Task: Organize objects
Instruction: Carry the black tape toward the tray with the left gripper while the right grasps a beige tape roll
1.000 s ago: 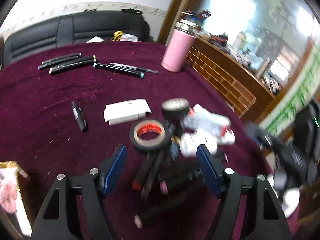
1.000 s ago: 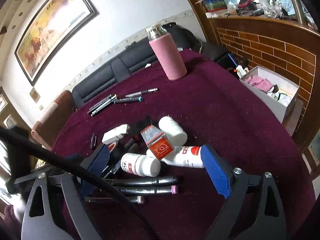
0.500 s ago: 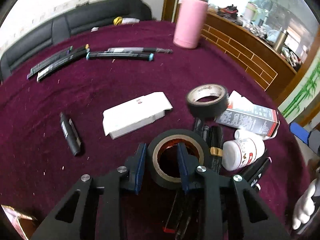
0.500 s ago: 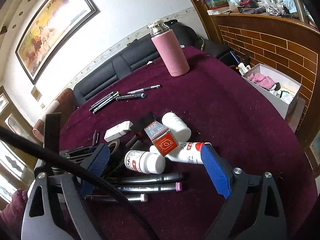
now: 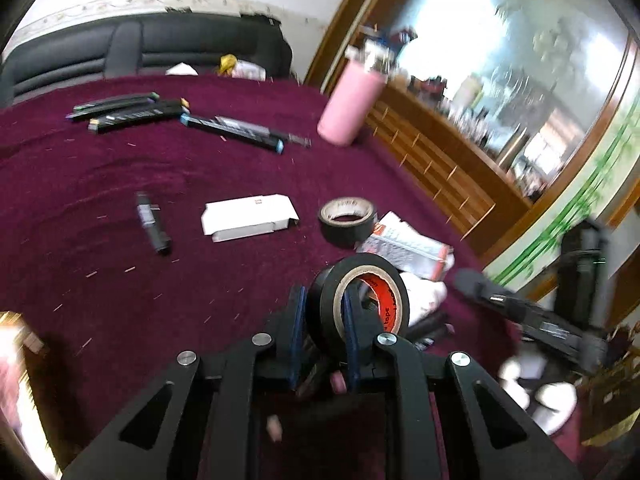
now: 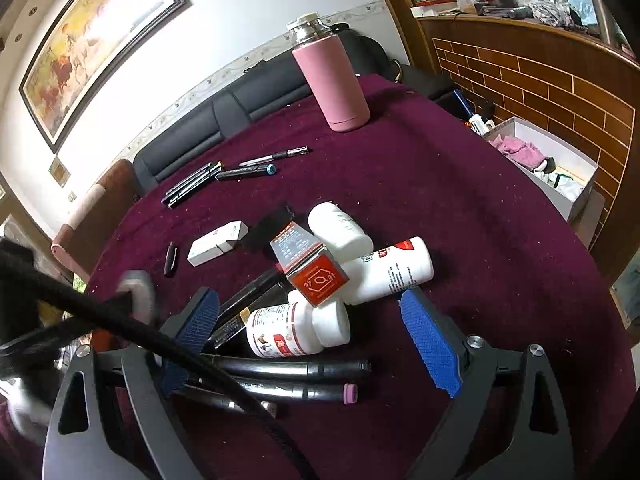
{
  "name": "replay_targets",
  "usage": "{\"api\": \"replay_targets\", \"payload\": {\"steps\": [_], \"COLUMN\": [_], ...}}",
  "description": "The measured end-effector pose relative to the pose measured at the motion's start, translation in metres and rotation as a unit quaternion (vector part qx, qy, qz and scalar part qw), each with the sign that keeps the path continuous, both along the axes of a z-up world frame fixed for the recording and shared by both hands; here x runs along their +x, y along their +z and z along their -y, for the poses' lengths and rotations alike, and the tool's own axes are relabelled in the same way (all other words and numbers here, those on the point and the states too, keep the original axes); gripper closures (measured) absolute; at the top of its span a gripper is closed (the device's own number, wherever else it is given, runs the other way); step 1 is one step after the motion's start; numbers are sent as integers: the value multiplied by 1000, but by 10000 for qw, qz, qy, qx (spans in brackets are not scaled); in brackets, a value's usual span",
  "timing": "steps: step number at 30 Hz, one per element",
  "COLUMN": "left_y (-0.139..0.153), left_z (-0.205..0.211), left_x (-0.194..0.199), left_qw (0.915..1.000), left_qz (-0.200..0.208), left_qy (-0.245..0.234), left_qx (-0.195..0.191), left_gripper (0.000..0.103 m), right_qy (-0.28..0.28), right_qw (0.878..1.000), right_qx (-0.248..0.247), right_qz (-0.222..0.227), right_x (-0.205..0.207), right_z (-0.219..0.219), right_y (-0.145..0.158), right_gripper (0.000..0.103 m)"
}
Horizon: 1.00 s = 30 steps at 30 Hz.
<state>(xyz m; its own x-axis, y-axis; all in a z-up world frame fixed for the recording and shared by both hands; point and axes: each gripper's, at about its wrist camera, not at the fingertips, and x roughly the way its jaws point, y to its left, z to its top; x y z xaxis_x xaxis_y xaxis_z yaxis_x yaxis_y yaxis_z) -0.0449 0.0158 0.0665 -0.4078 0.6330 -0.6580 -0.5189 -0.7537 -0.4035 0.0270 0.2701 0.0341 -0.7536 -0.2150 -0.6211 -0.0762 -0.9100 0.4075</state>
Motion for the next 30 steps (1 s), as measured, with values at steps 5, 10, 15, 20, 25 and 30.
{"api": "replay_targets", "payload": {"steps": [5,10,15,20,25,30], "left_y": [34,56,62,57,47,31], "left_z": [76,150,203,236,255,270], "left_x": [43,96,137,158,163,154], "left_qw": [9964,9899,9810,9718,9672,9672], "left_qz": [-288,-642,-1084,-1275,-1292,-1117], "left_qy": [426,935,1474,1823,2027,2080], "left_qx": [678,851,653,781,826,934], "left_gripper": [88,88,88,88,88,88], "right_qy": [450,838,632,542,1150,1337], "right_qw": [9987,9963,9961,9910,9703,9109], "right_qx": [198,192,589,1043,1789,3370], "right_qz": [-94,-37,182,646,1151,1970], "right_x": [3,2,-36,-87,-124,-150], "right_z": [22,48,57,70,106,139], "right_y": [3,14,36,40,36,0], "right_gripper": [9,9,9,14,24,59]}}
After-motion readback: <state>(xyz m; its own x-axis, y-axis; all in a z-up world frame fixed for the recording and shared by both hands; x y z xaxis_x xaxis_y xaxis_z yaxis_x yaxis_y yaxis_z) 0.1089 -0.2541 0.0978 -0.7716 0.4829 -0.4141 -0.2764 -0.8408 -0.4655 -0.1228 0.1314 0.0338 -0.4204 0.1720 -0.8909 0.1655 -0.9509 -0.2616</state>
